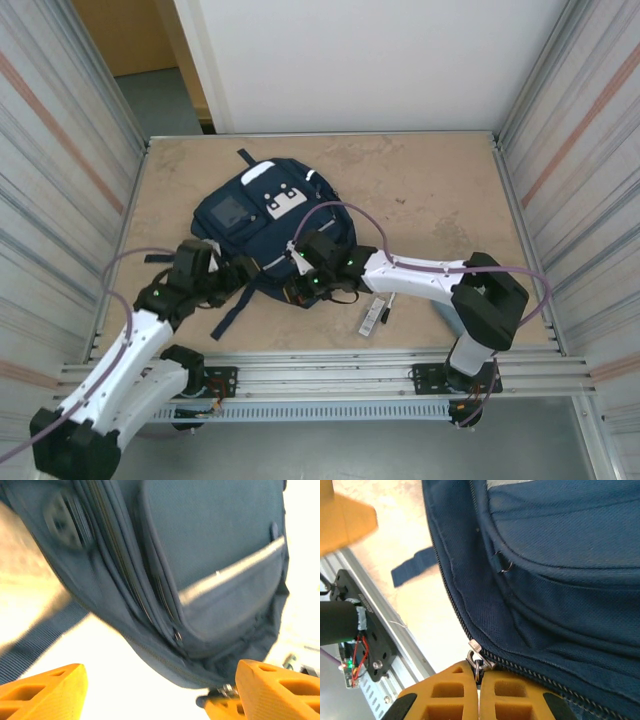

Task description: Pack books, pencil case, and school supplies into a backpack

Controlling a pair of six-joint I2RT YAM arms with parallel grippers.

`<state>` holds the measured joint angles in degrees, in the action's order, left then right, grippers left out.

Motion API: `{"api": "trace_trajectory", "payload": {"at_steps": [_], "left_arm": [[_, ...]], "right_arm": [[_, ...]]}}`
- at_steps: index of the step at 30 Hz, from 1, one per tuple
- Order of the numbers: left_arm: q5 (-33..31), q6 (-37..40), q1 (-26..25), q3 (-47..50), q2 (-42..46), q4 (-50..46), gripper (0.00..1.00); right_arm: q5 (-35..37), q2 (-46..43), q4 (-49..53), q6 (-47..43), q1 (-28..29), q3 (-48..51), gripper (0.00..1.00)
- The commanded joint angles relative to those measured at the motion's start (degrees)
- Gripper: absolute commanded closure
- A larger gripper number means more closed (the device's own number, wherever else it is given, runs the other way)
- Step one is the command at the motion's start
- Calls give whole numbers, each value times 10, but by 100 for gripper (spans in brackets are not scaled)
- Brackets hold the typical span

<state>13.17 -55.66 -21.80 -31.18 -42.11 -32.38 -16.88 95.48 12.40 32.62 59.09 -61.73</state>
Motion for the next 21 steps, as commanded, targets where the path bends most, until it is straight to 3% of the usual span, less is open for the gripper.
{"api": "trace_trajectory", "payload": {"at_steps": [1, 4, 8, 12, 14, 17, 20, 21], "left_arm": [[-31, -91, -24, 36, 20, 36, 22], [-51, -117, -31, 52, 0, 37, 22], [-30, -120, -33, 49, -64, 81, 25], [-66, -127, -44, 33, -124, 96, 29], [-68, -113, -45, 26, -149, 116, 40], [-82, -74, -44, 3, -181, 113, 74], [-121, -30, -42, -31, -205, 62, 99], [-135, -16, -40, -43, -210, 42, 100]], "right_arm": [[-30, 9, -44, 14, 12, -20, 100], [-33, 17, -47, 20, 16, -26, 100], [-41, 25, -59, 17, 28, -28, 100], [-54, 41, -46, 18, 38, -41, 100], [-57, 42, -35, 17, 42, -39, 100], [-40, 39, 28, 20, 35, -45, 100], [-30, 17, 93, 16, 11, -36, 100], [-33, 8, 116, 6, -1, -32, 100]]}}
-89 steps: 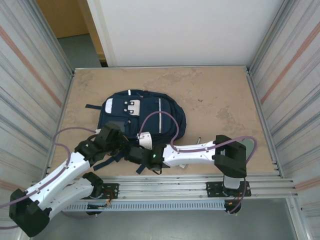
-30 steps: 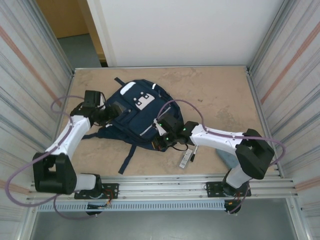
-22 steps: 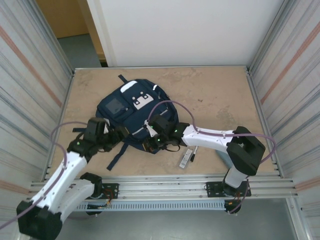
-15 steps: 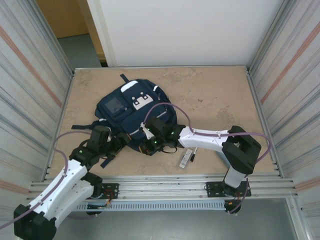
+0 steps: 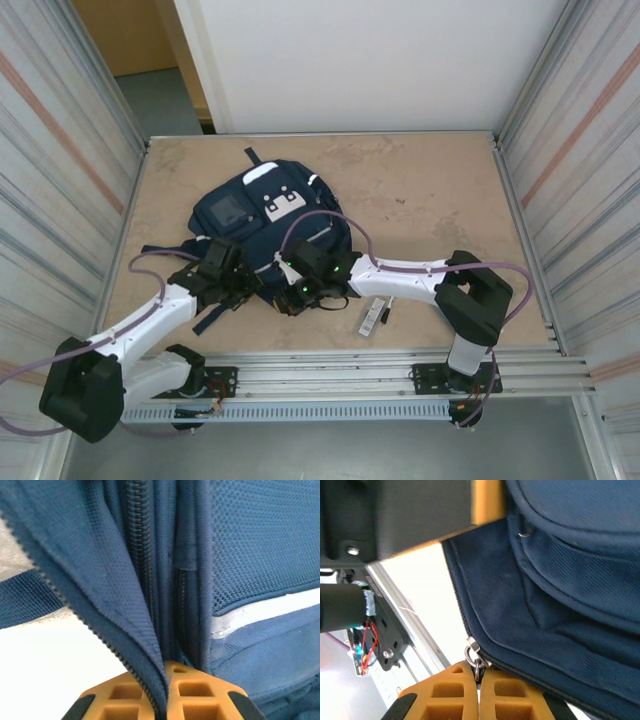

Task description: Pack books, pencil case, and school supplies into a backpack

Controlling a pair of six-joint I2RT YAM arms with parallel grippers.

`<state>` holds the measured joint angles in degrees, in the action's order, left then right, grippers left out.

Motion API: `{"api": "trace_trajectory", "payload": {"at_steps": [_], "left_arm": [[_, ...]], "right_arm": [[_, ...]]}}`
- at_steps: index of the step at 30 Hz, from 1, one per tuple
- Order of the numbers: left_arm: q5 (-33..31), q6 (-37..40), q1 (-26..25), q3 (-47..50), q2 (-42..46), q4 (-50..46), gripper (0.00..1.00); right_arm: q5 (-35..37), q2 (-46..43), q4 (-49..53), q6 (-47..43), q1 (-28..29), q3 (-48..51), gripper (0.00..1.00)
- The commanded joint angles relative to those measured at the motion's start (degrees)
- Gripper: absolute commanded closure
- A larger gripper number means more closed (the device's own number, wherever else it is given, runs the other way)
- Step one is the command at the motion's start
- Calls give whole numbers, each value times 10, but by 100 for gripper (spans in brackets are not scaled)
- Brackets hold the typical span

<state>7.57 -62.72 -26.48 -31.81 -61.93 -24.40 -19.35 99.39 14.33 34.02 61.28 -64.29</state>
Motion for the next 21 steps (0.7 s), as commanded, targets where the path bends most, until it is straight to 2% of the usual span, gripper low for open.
{"api": "trace_trajectory", "payload": {"at_steps": [1, 5, 13, 17, 21], "left_arm": [[-90, 70, 7, -45, -16, -52, 100], [-83, 145, 31, -66, -24, -70, 100], [-9, 297, 123, -101, -59, -58, 100], [-11, 351, 173, -145, -102, -65, 100], [-20, 384, 193, -205, -156, -63, 100]], "right_arm": [[-9, -38, 120, -20, -32, -6, 100], [31, -64, 221, -69, -81, -3, 100], [74, -117, 250, -102, -169, 49, 100], [38, -131, 244, -144, -151, 53, 100], [28, -116, 225, -154, -108, 40, 100]]}}
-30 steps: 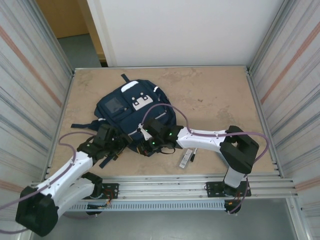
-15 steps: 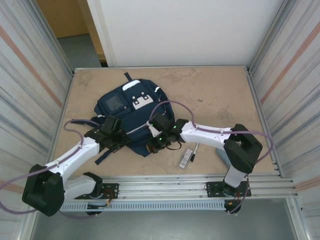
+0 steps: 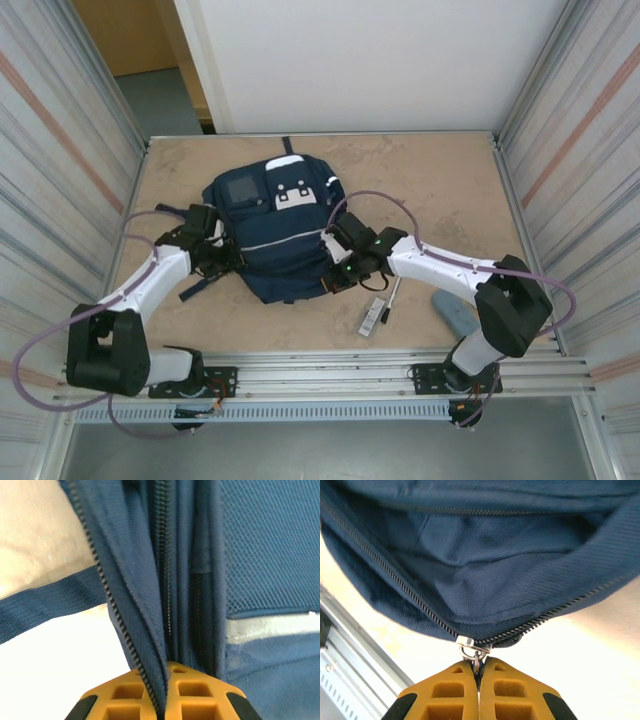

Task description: Pack books, pencil case, and school supplies into a backpack

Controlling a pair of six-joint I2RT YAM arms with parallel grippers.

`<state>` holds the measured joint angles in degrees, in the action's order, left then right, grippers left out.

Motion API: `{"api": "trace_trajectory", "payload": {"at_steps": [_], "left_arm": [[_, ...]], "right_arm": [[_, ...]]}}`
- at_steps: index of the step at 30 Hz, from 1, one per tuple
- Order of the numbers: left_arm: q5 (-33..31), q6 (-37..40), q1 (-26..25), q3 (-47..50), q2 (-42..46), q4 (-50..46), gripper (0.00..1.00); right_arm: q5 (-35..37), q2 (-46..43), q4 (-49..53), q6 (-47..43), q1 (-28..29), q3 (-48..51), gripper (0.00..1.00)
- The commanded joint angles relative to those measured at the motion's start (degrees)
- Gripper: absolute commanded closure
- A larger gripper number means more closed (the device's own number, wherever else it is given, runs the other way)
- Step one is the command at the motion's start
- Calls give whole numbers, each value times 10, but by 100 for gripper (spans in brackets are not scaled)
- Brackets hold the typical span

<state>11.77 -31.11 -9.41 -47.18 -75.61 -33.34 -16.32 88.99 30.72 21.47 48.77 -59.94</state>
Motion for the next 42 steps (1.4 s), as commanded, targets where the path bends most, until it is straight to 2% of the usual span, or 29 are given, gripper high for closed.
{"api": "trace_trajectory", "payload": {"at_steps": [1, 3, 5, 7, 8, 9, 11, 16, 18, 19, 21, 24, 29, 31, 34, 35, 38, 42], "left_arm": [[-75, 70, 24, -67, -34, 21, 100], [-81, 61, 24, -84, -55, 3, 98], [-61, 51, 24, -82, -61, -10, 86], [-30, 4, 21, -60, -44, -30, 74], [-8, -17, 18, -49, -33, -38, 72], [17, -28, 8, -37, -17, -40, 70], [7, -59, -21, -5, 26, -58, 63], [30, -149, -57, 89, 156, -75, 40], [22, -209, -67, 119, 200, -66, 25], [24, -233, -72, 132, 215, -50, 21], [26, -258, -82, 148, 236, -19, 21], [-21, -275, -108, 144, 237, -14, 25], [-38, -260, -122, 125, 183, 8, 45], [-52, -244, -124, 116, 158, 12, 62], [-76, -193, -123, 101, 128, 9, 96], [-86, -171, -122, 90, 120, -2, 100], [-117, -111, -116, 52, 99, -43, 100], [-86, -65, -72, 24, 95, -60, 100]], "right_arm": [[-6, -1, 50, -25, 21, -8, 100], [-9, 26, 36, -9, 27, -26, 100], [-22, 56, 29, 3, 40, -59, 100], [-44, 84, 10, 8, 60, -86, 100], [-52, 96, 2, 9, 68, -97, 100], [-62, 110, -3, 11, 74, -109, 100], [-77, 131, -5, 15, 80, -128, 100], [-116, 151, -37, 28, 83, -135, 100], [-126, 156, -37, 30, 86, -142, 100], [-129, 157, -38, 32, 89, -145, 100], [-142, 158, -50, 34, 97, -145, 100], [-152, 163, -62, 39, 111, -151, 100], [-158, 155, -75, 50, 125, -143, 100], [-149, 147, -71, 51, 124, -135, 100], [-121, 127, -60, 58, 112, -107, 100], [-117, 121, -59, 57, 105, -95, 100], [-77, 101, -33, 40, 77, -58, 100], [-24, 68, -1, 11, 29, -9, 100]]}}
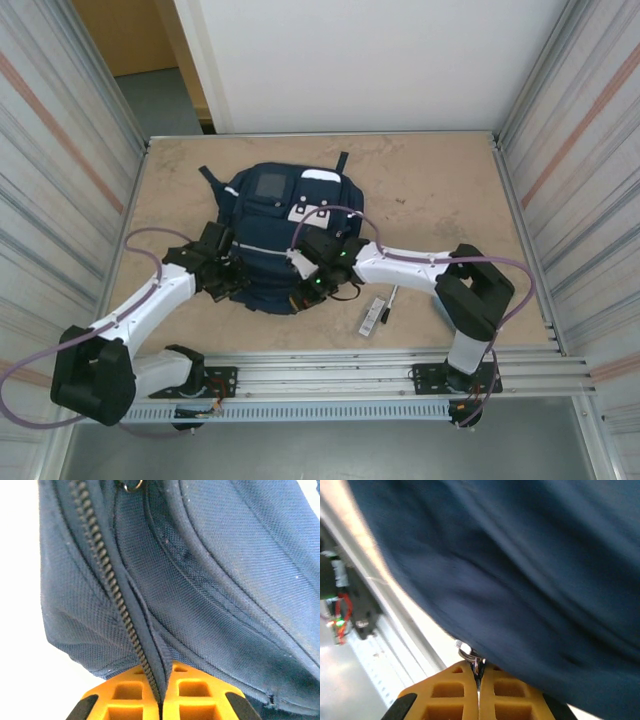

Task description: Pack books, pencil case, and school supplies into a backpack

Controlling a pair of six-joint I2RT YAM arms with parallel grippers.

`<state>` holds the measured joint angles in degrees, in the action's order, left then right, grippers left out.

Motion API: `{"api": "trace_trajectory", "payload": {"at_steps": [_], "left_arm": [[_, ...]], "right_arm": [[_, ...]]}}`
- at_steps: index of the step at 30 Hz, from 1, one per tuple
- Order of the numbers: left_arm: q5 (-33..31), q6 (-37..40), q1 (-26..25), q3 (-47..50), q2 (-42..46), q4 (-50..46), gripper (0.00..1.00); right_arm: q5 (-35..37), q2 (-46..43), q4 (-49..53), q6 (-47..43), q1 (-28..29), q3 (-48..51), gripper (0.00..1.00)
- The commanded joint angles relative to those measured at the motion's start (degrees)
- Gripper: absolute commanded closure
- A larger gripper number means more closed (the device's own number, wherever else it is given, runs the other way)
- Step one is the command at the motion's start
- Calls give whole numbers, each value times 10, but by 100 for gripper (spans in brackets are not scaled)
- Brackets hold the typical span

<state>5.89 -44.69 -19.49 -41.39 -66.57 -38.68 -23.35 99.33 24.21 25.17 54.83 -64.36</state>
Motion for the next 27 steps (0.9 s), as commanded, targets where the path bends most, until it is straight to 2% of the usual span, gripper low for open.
{"api": "trace_trajectory", "payload": {"at_steps": [1, 6, 10, 12, 15, 18, 23, 27], "left_arm": [[-25, 78, 37, -39, 5, -11, 100], [-33, 131, 84, -62, -7, -23, 100], [30, 174, 157, -103, -57, -21, 100], [36, 194, 180, -148, -102, -44, 100], [11, 213, 187, -214, -153, -84, 100], [14, 219, 186, -229, -164, -85, 100], [66, 228, 186, -207, -164, -75, 100], [86, 237, 186, -213, -177, -94, 100]], "right_arm": [[46, -42, 63, -30, -48, 46, 100], [76, -70, 69, -42, -133, 78, 100], [91, -74, 73, -52, -148, 73, 100], [91, -76, 74, -48, -143, 68, 100], [96, -71, 66, -42, -138, 59, 100], [123, -53, 64, -49, -153, 50, 100], [178, -13, 45, -83, -198, 45, 99], [213, 14, 48, -93, -208, 26, 94]]}}
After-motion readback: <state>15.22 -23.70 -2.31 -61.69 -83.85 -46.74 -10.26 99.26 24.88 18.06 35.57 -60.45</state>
